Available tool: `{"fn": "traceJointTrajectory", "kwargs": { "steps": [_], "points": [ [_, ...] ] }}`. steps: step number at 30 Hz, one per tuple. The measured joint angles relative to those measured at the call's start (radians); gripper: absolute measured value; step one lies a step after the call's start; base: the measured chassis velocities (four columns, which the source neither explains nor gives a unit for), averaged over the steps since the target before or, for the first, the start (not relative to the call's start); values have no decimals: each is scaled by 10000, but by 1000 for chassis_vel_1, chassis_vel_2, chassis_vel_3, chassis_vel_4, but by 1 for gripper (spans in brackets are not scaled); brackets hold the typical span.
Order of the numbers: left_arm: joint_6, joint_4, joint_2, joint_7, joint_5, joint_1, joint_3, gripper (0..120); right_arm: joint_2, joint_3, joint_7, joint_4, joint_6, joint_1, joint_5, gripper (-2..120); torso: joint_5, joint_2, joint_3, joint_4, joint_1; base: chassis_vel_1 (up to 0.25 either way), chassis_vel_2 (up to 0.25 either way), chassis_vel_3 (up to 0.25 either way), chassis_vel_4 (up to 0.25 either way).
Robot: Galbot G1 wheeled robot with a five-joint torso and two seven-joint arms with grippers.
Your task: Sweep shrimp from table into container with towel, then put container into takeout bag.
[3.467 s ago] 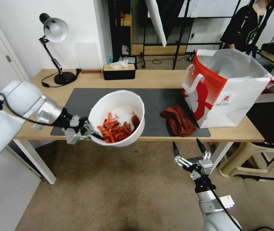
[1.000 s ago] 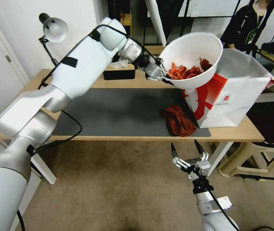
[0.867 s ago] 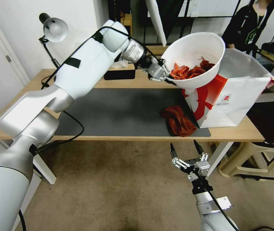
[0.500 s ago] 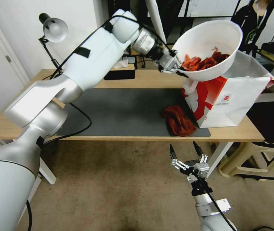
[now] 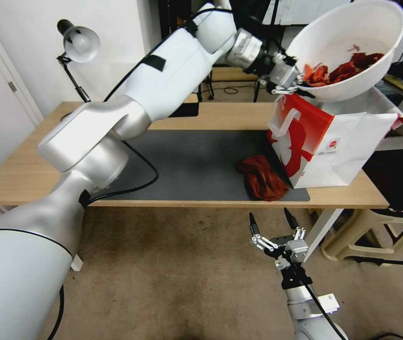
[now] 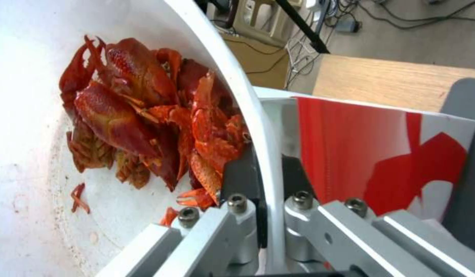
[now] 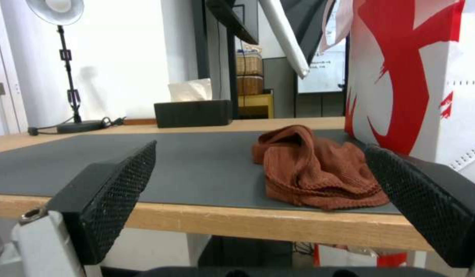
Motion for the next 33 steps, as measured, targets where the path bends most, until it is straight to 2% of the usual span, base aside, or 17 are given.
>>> {"fn": "traceJointTrajectory", "kwargs": {
  "steps": [3,11,33],
  "points": [
    [-61,488,-17,-79,0,-135,-52,0,-22,-19,0,7,0,12,8,100,-4,0,1,7,0,0,0,0,0],
    [-101,1046,1,-273,11,-194,-106,0,-99,-105,-1,17,-5,34,28,100,-4,0,1,6,1,0,0,0,0],
    [-231,756,24,-481,28,377,193,0,-75,-171,-4,-102,-32,140,91,100,-1,0,1,6,0,0,0,0,0]
  ]
}}
